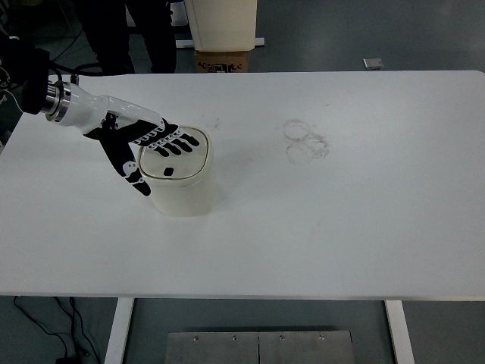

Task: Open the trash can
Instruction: 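Press the dark button on the lid with the left hand fingers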

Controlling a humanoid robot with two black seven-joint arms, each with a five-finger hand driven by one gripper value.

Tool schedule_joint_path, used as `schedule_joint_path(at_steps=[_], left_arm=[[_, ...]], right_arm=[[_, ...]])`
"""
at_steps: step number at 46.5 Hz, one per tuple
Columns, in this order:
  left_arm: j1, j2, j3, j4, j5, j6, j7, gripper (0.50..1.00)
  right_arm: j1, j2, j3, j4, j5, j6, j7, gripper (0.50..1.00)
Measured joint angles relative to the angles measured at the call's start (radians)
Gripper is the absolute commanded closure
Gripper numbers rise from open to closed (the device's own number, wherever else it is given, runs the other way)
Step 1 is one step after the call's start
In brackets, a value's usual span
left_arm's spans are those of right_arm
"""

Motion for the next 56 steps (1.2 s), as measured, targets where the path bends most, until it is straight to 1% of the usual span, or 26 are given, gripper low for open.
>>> schedule_joint_path(at_steps=[4,8,12,56], left_arm=[[0.000,-0.003,0.000,-0.001,0.000,0.000,0.016,0.500],[0.000,-0.005,0.000,-0.004,0.000,0.000,0.053,0.500],[0.000,-0.006,0.000,-0.009,0.000,0.001,0.066,0.500],[-0.001,-0.006,-0.001,-0.025,0.000,-0.001,0.069,0.500]], right_arm=[[0.000,0.000,0.000,0.000,0.000,0.000,0.000,0.509],[0.000,0.000,0.000,0.000,0.000,0.000,0.000,0.509],[0.000,0.000,0.000,0.000,0.000,0.000,0.000,0.509],[0.000,0.000,0.000,0.000,0.000,0.000,0.000,0.509]])
